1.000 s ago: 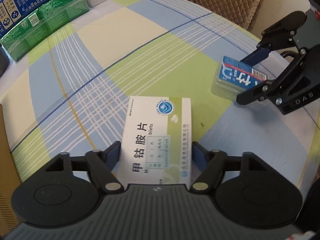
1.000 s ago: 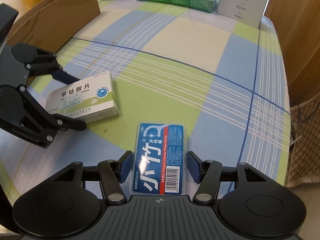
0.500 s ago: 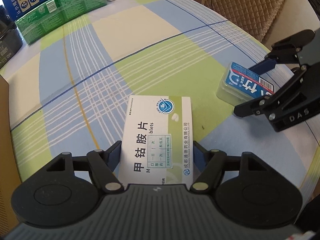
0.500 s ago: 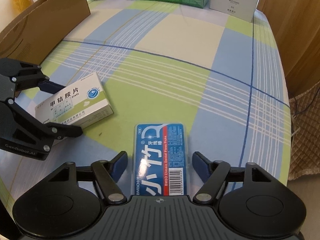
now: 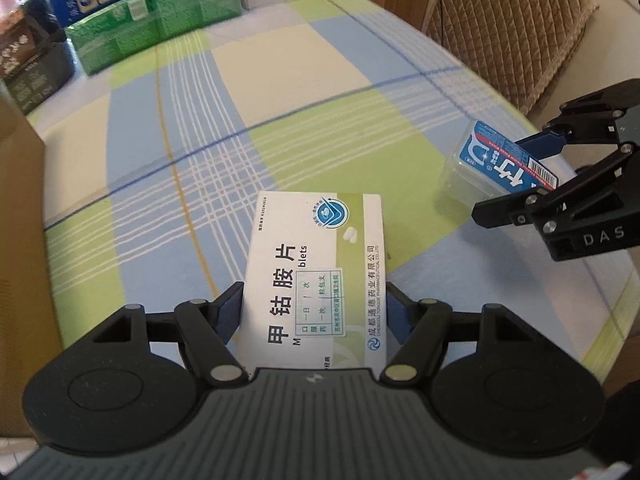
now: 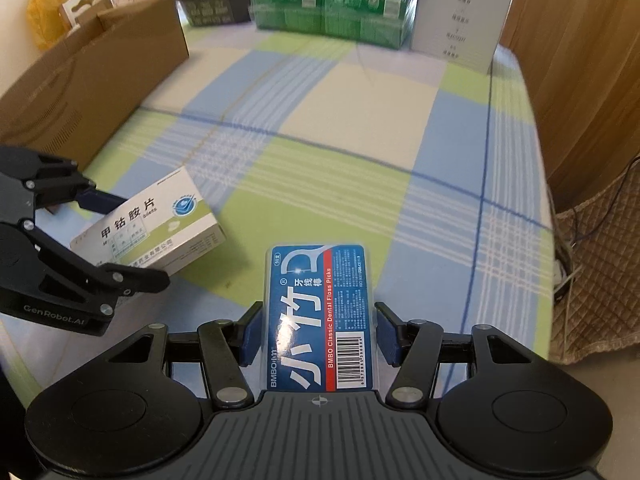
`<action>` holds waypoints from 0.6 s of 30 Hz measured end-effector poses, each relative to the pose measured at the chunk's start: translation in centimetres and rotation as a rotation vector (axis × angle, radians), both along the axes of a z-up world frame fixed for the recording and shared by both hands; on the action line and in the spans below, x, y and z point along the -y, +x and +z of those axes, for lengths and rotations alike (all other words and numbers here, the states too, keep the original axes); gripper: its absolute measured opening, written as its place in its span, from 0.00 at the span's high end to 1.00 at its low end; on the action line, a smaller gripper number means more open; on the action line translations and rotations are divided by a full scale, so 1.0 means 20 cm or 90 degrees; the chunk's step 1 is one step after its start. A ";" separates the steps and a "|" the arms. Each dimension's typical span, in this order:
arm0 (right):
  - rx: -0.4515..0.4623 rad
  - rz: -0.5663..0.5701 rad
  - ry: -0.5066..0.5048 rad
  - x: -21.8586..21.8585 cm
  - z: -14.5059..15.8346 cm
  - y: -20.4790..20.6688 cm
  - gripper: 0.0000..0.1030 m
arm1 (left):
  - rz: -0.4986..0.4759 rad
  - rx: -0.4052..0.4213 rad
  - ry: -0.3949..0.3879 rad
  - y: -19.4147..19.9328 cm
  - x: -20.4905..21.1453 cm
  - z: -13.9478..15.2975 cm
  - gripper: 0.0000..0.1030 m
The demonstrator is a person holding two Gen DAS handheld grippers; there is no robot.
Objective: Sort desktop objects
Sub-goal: 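Lift and carry both boxes with both tools toward the cardboard box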
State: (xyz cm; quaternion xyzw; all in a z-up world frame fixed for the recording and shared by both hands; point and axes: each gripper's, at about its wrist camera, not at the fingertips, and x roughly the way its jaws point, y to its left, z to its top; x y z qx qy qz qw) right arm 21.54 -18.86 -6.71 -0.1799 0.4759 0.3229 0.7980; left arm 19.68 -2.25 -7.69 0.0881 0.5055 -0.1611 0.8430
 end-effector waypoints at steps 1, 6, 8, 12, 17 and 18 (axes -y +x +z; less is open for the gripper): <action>0.004 -0.001 0.007 0.00 0.04 -0.01 0.48 | 0.003 0.005 -0.002 -0.02 -0.01 0.03 0.35; 0.026 0.003 0.031 -0.04 0.18 -0.08 0.48 | 0.030 0.028 -0.004 -0.11 -0.08 0.15 0.35; 0.034 0.009 0.041 -0.07 0.24 -0.11 0.48 | 0.042 0.038 -0.006 -0.15 -0.12 0.21 0.35; 0.044 0.020 0.067 -0.13 0.33 -0.19 0.48 | 0.069 0.061 -0.005 -0.25 -0.20 0.32 0.35; 0.055 0.048 0.084 -0.24 0.42 -0.31 0.48 | 0.102 0.089 -0.002 -0.38 -0.33 0.45 0.35; 0.056 0.054 0.087 -0.26 0.43 -0.33 0.48 | 0.108 0.093 0.000 -0.40 -0.36 0.48 0.35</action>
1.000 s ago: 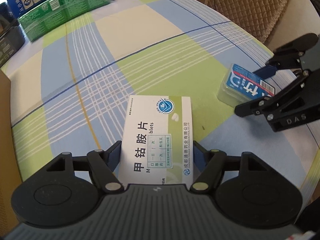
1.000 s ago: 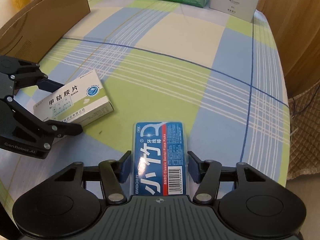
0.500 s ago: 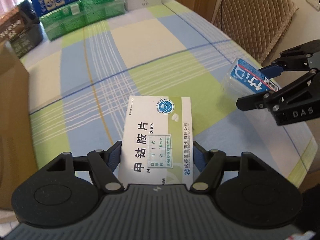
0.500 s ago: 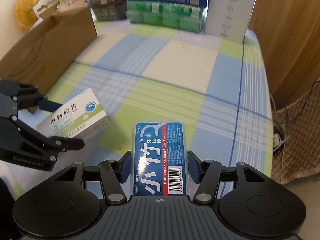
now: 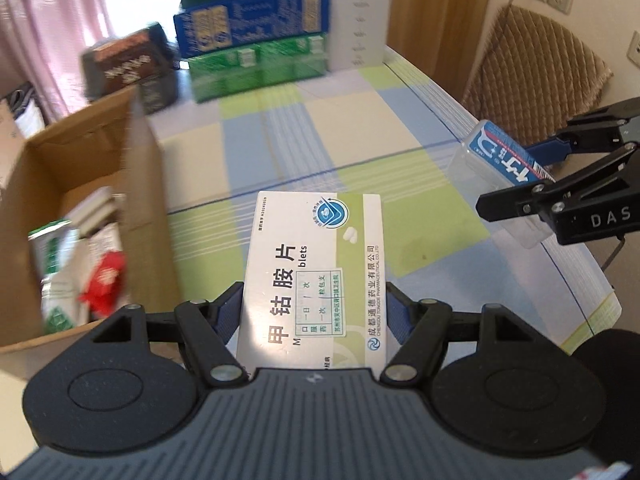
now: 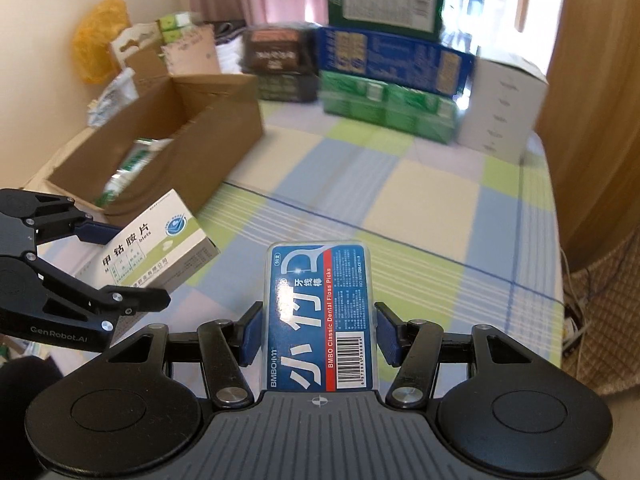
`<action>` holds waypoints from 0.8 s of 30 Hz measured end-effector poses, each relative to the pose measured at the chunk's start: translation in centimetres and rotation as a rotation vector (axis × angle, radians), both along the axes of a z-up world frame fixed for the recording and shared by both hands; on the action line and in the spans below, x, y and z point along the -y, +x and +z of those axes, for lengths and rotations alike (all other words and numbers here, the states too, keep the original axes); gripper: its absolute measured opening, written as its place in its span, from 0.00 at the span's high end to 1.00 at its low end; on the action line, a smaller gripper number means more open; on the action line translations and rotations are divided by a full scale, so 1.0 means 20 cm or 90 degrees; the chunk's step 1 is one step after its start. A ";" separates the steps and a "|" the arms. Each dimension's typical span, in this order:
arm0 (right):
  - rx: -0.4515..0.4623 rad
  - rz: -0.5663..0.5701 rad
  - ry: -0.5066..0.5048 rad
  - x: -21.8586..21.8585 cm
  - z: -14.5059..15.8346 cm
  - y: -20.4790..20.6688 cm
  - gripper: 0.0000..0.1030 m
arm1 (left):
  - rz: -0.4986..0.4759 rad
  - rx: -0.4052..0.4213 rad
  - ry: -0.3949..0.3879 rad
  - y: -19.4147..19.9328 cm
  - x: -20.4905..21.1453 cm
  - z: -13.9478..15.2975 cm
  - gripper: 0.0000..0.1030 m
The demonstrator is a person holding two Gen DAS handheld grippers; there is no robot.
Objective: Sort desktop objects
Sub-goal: 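Lift and carry both boxes with both tools toward the cardboard box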
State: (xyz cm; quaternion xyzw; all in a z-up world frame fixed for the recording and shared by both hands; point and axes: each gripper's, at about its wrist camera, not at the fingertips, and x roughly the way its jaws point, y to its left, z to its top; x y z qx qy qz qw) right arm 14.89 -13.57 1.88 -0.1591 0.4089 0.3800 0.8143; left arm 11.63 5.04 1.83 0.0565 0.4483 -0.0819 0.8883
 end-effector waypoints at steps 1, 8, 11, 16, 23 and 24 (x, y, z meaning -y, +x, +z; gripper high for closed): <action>0.002 0.007 0.003 -0.03 0.02 -0.02 0.47 | 0.007 0.004 0.001 -0.02 -0.03 0.02 0.35; 0.013 0.049 0.016 -0.24 0.09 -0.17 0.48 | 0.062 0.028 0.013 -0.15 -0.26 0.15 0.35; 0.015 0.067 0.021 -0.33 0.11 -0.22 0.47 | 0.081 0.035 0.014 -0.21 -0.35 0.18 0.35; 0.024 0.096 0.021 -0.48 0.15 -0.30 0.48 | 0.106 0.045 0.016 -0.27 -0.47 0.22 0.35; 0.034 0.126 0.017 -0.62 0.17 -0.38 0.48 | 0.132 0.053 0.011 -0.33 -0.60 0.24 0.35; 0.034 0.129 0.016 -0.63 0.17 -0.38 0.48 | 0.135 0.054 0.010 -0.33 -0.61 0.24 0.35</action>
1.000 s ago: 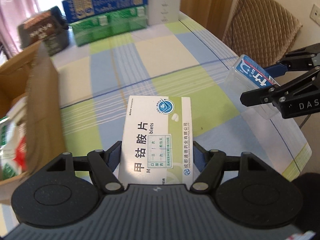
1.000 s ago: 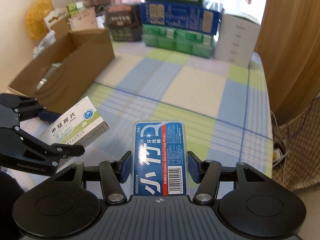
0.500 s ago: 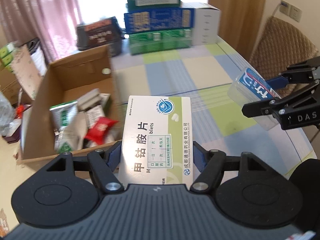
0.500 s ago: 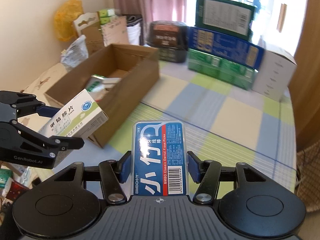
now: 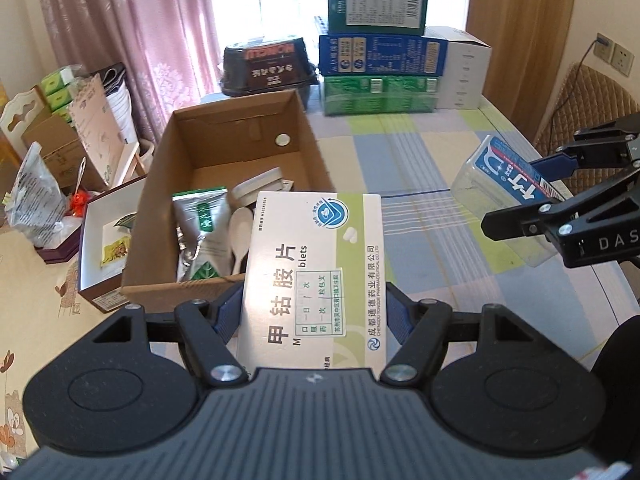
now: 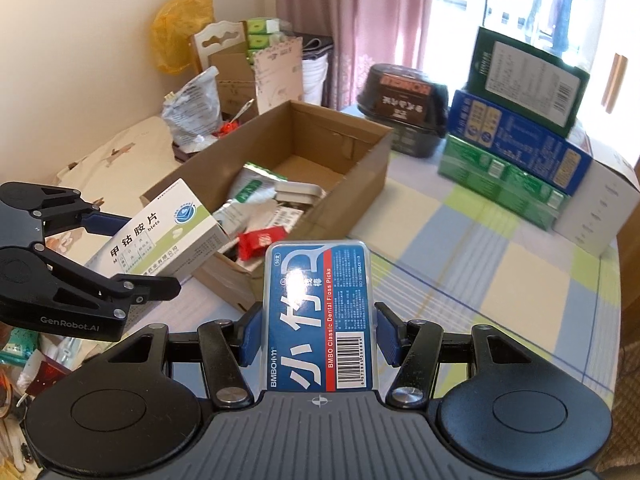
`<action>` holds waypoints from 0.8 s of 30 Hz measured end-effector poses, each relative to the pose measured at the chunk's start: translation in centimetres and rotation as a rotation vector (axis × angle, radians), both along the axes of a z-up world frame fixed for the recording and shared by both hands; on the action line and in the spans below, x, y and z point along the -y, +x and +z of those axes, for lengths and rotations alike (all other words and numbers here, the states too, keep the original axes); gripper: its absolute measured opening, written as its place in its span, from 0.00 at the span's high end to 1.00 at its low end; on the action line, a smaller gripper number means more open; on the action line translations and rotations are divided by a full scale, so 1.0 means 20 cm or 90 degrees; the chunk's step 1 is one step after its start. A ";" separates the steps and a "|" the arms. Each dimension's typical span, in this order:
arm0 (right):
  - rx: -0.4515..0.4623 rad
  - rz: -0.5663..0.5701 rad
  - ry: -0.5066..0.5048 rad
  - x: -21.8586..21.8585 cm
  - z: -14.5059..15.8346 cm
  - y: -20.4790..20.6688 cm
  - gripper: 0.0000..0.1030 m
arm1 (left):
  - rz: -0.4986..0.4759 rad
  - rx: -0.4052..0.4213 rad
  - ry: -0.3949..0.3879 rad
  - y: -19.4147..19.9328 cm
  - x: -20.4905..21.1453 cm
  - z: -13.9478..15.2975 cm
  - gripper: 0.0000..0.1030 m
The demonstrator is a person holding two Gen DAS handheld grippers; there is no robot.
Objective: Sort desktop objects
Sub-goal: 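Lift and carry both boxes with both tools toward the cardboard box, then lower the white medicine box and blue floss box into the cardboard box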
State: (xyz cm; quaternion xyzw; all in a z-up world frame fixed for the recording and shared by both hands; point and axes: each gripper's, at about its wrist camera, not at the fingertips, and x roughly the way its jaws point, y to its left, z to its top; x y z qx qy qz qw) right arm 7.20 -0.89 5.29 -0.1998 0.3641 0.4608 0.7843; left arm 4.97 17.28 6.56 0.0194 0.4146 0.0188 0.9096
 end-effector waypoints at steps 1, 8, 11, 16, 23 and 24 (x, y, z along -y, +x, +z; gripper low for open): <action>0.001 0.003 -0.001 -0.02 0.00 -0.01 0.48 | 0.003 0.001 -0.001 -0.01 -0.01 0.00 0.35; 0.003 0.016 -0.008 -0.10 0.00 -0.03 0.47 | 0.013 0.001 -0.008 -0.01 -0.08 -0.02 0.35; 0.003 0.021 -0.010 -0.13 -0.01 -0.03 0.48 | 0.016 0.000 -0.010 -0.01 -0.11 -0.02 0.35; 0.001 0.027 -0.012 -0.18 -0.03 -0.03 0.47 | 0.023 -0.001 -0.008 0.00 -0.16 -0.03 0.35; -0.002 0.036 -0.011 -0.27 -0.04 0.00 0.48 | 0.031 -0.005 -0.003 0.04 -0.23 -0.04 0.35; -0.002 0.038 -0.010 -0.28 -0.04 0.00 0.48 | 0.031 -0.005 -0.001 0.04 -0.24 -0.04 0.35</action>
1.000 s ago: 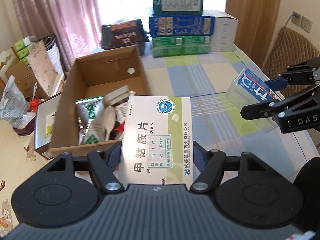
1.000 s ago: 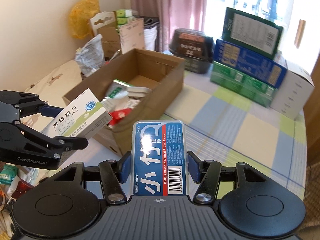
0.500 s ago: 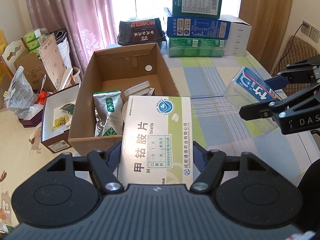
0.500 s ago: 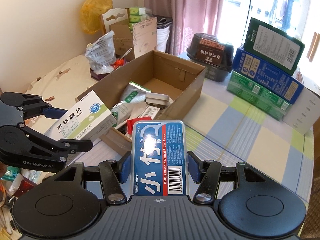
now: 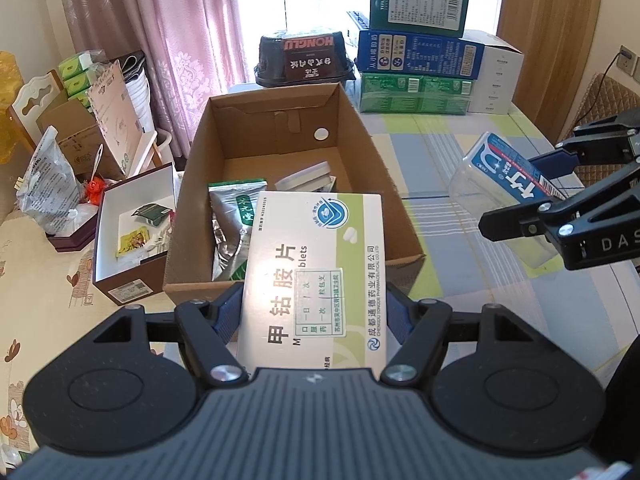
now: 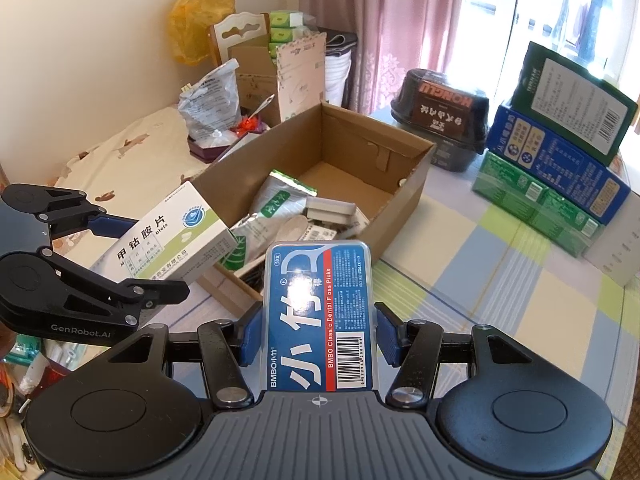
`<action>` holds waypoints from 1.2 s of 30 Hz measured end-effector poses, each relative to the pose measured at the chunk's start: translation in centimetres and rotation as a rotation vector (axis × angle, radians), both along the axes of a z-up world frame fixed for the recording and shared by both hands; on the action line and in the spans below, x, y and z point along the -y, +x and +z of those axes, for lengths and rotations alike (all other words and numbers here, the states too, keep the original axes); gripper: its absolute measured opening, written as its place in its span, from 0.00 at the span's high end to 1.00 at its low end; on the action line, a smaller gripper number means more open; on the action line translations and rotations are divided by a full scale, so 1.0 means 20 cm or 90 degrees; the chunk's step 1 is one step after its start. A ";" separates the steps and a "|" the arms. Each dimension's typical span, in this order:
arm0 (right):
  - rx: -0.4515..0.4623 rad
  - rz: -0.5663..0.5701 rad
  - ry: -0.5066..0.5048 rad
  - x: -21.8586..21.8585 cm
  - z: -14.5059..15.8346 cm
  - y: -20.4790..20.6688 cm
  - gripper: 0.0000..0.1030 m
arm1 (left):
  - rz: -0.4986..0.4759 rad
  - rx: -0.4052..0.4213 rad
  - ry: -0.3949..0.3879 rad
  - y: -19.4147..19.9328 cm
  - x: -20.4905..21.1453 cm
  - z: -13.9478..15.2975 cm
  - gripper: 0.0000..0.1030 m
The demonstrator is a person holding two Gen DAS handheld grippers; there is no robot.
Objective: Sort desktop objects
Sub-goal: 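Lower the white medicine box and blue floss box into the cardboard box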
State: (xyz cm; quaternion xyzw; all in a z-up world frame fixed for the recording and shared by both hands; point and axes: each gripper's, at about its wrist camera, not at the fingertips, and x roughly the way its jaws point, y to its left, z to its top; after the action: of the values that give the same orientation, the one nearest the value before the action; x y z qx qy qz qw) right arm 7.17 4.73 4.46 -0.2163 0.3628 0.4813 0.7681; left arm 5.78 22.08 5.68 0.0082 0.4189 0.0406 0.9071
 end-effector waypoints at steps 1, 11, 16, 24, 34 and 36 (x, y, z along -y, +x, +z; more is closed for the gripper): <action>0.000 0.002 0.000 -0.01 0.00 0.00 0.48 | 0.001 -0.001 0.001 0.00 -0.01 0.00 0.35; 0.003 0.006 0.008 -0.13 0.03 0.06 0.47 | 0.010 0.001 0.013 0.08 -0.13 0.04 0.35; -0.002 0.004 0.011 -0.17 0.04 0.08 0.48 | 0.014 0.003 0.022 0.13 -0.18 0.07 0.34; -0.012 0.005 0.014 -0.23 0.01 0.10 0.48 | 0.020 0.002 0.031 0.20 -0.24 0.10 0.34; -0.022 -0.003 0.017 -0.28 -0.03 0.15 0.48 | 0.022 -0.008 0.031 0.26 -0.28 0.06 0.34; -0.025 -0.005 0.017 -0.28 -0.03 0.17 0.48 | 0.021 -0.009 0.030 0.27 -0.29 0.06 0.34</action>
State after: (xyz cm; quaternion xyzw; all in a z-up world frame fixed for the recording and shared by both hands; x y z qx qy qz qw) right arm 10.49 10.41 3.78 -0.1953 0.3720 0.4872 0.7656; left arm 11.20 27.78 6.86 0.0233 0.4242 0.0655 0.9029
